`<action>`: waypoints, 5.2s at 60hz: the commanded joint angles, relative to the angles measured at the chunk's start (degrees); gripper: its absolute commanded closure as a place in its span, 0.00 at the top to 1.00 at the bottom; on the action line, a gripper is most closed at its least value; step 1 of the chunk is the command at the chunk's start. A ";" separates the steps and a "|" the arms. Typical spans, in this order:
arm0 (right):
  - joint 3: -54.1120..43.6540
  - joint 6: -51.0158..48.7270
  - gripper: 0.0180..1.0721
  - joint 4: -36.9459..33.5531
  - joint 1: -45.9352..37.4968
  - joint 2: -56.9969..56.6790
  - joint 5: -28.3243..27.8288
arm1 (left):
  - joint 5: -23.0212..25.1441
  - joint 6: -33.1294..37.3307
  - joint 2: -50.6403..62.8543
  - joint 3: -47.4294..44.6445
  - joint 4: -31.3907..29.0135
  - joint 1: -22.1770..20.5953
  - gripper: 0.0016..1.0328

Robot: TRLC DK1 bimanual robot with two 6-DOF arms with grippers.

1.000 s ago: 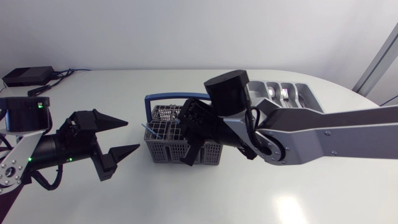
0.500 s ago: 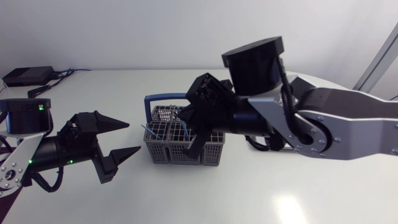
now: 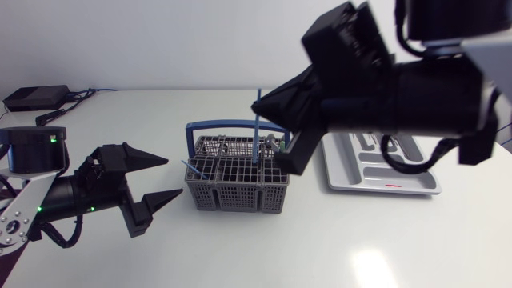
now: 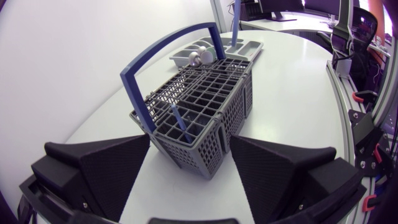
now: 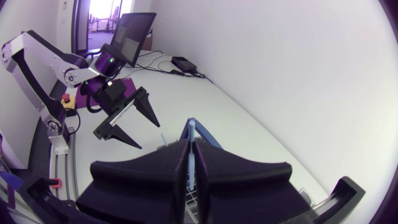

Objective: Unload the cutlery basket into the drawer organizer.

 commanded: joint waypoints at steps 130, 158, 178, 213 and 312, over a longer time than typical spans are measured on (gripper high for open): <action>7.32 5.07 0.95 -1.90 -40.76 28.43 -7.05 | 0.95 -5.99 8.30 3.64 6.57 -1.03 0.84; -1.91 4.98 0.95 1.09 -36.63 21.14 -6.87 | 4.90 -10.12 15.33 6.54 13.51 -0.24 0.37; -3.93 4.80 0.95 2.49 -36.54 20.61 -6.87 | 6.92 -9.95 16.30 6.27 14.13 -0.33 0.20; -6.39 4.45 0.95 3.20 -34.96 18.59 -6.87 | 8.33 -10.12 12.34 5.92 13.16 0.46 0.14; -19.57 -5.92 0.85 9.70 4.33 -5.41 3.94 | 18.97 -18.91 -15.34 11.99 -8.37 -0.77 0.14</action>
